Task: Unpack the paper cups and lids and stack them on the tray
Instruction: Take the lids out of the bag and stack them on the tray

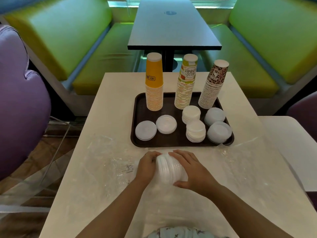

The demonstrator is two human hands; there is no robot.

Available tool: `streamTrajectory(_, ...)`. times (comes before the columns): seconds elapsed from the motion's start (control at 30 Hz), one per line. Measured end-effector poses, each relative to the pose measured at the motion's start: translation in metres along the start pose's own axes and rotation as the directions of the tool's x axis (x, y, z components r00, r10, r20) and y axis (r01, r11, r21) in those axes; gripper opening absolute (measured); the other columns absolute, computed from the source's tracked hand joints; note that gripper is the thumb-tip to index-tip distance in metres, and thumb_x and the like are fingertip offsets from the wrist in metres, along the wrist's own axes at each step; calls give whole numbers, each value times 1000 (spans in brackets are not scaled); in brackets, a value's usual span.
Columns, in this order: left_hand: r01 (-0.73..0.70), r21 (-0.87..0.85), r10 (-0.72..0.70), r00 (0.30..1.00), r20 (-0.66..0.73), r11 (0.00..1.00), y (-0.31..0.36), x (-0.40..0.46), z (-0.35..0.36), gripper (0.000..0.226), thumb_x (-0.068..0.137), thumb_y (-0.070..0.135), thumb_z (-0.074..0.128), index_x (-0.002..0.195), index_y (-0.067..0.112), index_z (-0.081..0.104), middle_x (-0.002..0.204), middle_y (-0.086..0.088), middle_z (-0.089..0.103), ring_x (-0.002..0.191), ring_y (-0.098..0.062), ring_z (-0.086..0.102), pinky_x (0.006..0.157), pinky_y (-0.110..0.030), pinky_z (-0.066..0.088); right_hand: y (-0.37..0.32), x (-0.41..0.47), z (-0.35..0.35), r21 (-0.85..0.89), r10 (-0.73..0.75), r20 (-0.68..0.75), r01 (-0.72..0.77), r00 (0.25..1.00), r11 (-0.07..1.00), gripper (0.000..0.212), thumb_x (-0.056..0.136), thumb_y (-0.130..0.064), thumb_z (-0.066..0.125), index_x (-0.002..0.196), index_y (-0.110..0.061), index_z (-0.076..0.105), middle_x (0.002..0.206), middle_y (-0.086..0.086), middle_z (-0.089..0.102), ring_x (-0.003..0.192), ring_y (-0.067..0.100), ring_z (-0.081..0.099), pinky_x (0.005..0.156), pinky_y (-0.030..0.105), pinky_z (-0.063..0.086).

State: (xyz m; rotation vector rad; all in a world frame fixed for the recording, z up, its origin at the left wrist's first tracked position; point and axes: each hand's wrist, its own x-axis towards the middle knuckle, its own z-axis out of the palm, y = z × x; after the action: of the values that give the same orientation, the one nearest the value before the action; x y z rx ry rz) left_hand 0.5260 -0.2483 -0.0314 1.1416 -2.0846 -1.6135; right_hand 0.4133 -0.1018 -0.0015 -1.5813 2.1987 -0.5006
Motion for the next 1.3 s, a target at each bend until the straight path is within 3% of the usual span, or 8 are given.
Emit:
streamTrajectory(0.13,-171,449,158,985,67,877,-13,7,2,34,94,2,44,124,12,57,126,-9,51,114,-25,47,95,-22,37,3,2,6,10,29,-4,-29,1000,1000,99,71,-51,74,148,-34,14,151,-12,20,138,8,15,114,30,27)
streamTrajectory(0.23,-162,824,104,987,126,543,-24,1,2,46,99,22,39,144,15,30,149,-8,25,131,-27,29,108,-36,25,3,2,9,7,58,-35,-58,998,998,101,70,-53,75,148,-34,14,151,-10,20,138,11,16,113,35,29)
streamTrajectory(0.33,-270,910,70,963,261,315,-32,-9,-2,55,101,22,27,151,10,5,159,-9,0,143,-30,8,115,-46,12,4,1,11,-16,85,-38,-86,996,996,101,69,-53,75,147,-34,14,151,-10,20,137,13,16,112,37,31)
streamTrajectory(0.43,-247,813,162,968,189,527,-19,-10,-11,42,99,21,34,141,16,33,153,-4,21,139,-23,20,111,-39,17,8,2,12,0,113,-61,-113,992,994,104,66,-53,77,148,-32,15,150,-9,22,136,13,19,110,35,34)
streamTrajectory(0.5,-200,513,264,963,-56,835,2,-12,-16,26,96,18,46,121,19,52,132,1,45,123,-20,42,97,-28,31,11,1,13,20,145,-71,-144,987,989,106,65,-53,78,148,-31,15,149,-7,25,134,14,22,109,34,34)
streamTrajectory(0.57,-193,213,222,968,-118,958,24,-18,-17,21,93,25,56,113,21,51,116,3,50,106,-17,52,85,-22,39,14,1,15,20,153,-95,-152,984,988,110,62,-55,78,147,-36,10,148,-6,28,133,16,28,109,39,35)
streamTrajectory(0.77,-89,266,55,990,132,960,28,-30,-2,78,74,44,76,135,25,32,130,9,39,116,-10,47,93,-22,43,5,2,7,-73,121,-9,-122,993,990,99,76,-57,67,146,-41,-1,153,-9,10,139,14,16,115,33,20)
streamTrajectory(1.3,78,149,-106,976,189,986,17,-27,-21,47,87,47,60,127,28,45,113,11,57,99,-7,60,76,-17,49,3,7,12,-45,-4,-54,1,999,999,89,73,-57,68,146,-31,23,155,-8,23,142,18,17,115,42,19)
